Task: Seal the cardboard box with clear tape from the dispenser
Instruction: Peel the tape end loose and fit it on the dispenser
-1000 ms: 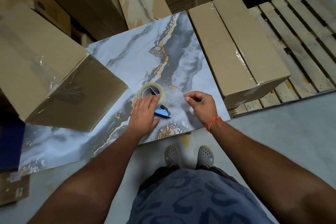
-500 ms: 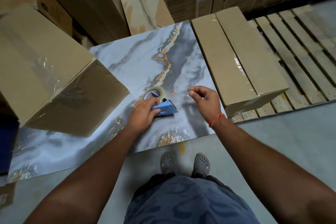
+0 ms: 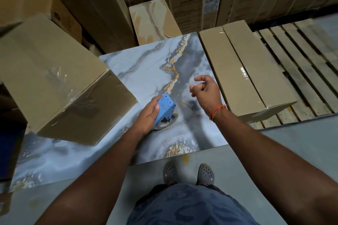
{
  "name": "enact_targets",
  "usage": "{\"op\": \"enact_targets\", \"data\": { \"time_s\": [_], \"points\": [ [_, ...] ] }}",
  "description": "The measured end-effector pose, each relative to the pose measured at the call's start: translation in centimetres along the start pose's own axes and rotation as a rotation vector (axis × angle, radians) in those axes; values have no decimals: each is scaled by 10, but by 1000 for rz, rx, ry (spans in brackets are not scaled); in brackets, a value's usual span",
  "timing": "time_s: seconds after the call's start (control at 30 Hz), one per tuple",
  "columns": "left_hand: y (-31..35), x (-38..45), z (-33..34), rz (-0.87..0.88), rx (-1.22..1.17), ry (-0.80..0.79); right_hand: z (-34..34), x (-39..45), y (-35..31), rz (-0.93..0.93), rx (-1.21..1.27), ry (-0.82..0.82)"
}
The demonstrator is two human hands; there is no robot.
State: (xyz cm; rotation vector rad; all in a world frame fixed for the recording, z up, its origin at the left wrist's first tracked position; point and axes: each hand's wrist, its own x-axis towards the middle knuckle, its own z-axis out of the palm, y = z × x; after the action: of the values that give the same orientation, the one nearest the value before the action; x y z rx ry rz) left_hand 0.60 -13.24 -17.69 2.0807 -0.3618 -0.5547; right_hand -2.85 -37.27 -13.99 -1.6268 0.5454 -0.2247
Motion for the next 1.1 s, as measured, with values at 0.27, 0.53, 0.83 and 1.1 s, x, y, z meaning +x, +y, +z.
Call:
{"op": "enact_targets", "data": {
  "time_s": [0.27,0.53,0.83,1.1],
  "points": [
    [6,2,9,66,240,105,-5,1,-6,14,-40,10],
    [20,16,17,229,386,155,-10,1,-21,-100,-68,27],
    [43,23,35,208,464,222,-8,-2,-30,-217,-226,7],
    [56,24,54,80,461,268,16,-31,-8,-242,-417,6]
  ]
}}
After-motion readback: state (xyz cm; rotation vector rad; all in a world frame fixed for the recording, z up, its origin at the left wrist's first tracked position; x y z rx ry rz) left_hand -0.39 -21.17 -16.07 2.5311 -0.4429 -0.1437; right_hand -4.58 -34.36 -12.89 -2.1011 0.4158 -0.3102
